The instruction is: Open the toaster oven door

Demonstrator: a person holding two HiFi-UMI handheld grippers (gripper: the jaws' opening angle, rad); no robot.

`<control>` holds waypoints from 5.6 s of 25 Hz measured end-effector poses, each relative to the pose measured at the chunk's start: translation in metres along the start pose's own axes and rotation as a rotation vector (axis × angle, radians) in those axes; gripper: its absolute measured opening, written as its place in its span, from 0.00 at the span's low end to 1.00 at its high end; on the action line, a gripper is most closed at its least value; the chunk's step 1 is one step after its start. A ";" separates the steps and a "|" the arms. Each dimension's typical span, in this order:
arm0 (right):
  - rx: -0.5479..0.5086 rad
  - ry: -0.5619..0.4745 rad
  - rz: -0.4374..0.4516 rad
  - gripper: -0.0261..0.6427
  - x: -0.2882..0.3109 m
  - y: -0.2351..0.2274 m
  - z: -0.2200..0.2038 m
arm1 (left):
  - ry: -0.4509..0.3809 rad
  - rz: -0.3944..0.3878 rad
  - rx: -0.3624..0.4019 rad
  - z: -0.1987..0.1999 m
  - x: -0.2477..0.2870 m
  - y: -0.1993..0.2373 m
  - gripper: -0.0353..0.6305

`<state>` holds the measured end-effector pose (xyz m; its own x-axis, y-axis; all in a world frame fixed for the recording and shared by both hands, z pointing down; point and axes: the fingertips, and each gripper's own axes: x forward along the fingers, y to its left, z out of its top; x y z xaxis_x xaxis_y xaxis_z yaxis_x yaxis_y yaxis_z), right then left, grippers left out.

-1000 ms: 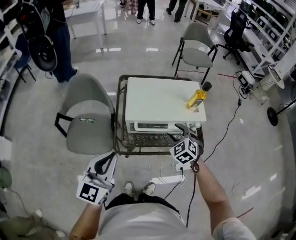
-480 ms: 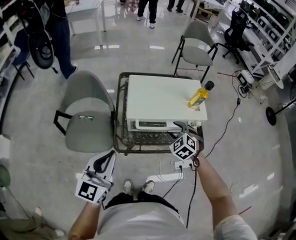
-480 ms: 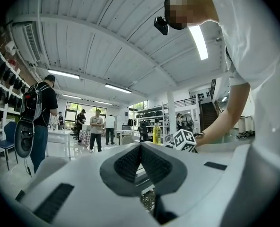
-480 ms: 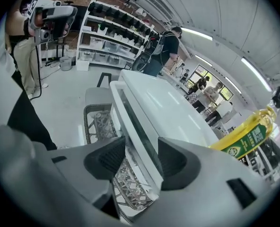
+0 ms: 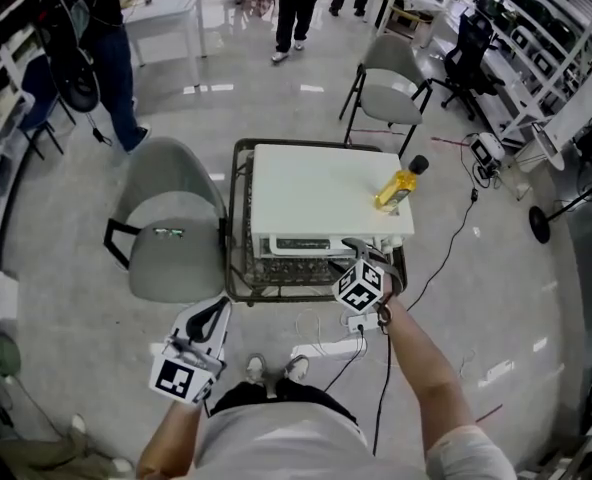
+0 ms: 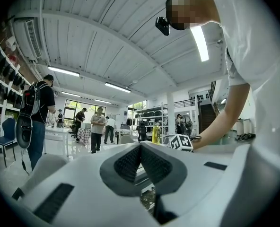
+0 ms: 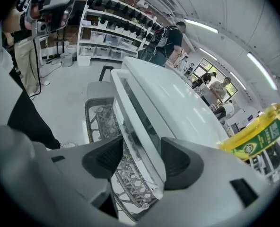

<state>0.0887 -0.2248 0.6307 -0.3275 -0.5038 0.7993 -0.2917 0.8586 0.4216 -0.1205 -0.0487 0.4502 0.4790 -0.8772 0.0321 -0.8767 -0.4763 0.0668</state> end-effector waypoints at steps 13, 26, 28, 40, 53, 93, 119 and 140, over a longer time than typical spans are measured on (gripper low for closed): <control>0.085 -0.019 -0.003 0.43 -0.007 0.007 0.000 | -0.008 -0.033 -0.009 0.001 0.007 -0.003 0.08; 0.231 -0.065 -0.005 0.44 -0.019 0.035 -0.010 | -0.009 -0.077 -0.018 0.000 0.013 -0.011 0.08; 0.257 -0.069 -0.007 0.44 -0.020 0.041 -0.012 | -0.004 -0.085 -0.023 -0.002 0.013 -0.013 0.08; 0.340 -0.060 -0.013 0.44 -0.024 0.070 -0.028 | 0.014 -0.113 -0.035 -0.005 0.006 -0.015 0.08; 0.450 -0.048 -0.014 0.49 -0.022 0.100 -0.041 | 0.024 -0.132 -0.039 -0.011 -0.001 -0.015 0.08; 0.616 -0.003 -0.026 0.50 -0.023 0.149 -0.060 | 0.058 -0.174 -0.072 -0.030 -0.007 -0.017 0.08; 0.874 0.044 -0.050 0.50 0.007 0.182 -0.091 | 0.132 -0.199 -0.110 -0.056 -0.008 -0.032 0.08; 1.093 0.039 -0.128 0.50 0.030 0.190 -0.110 | 0.186 -0.183 -0.140 -0.086 -0.014 -0.024 0.08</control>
<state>0.1223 -0.0662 0.7816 -0.2154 -0.5631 0.7978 -0.9658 0.2436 -0.0889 -0.1024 -0.0198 0.5341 0.6400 -0.7449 0.1884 -0.7665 -0.6017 0.2246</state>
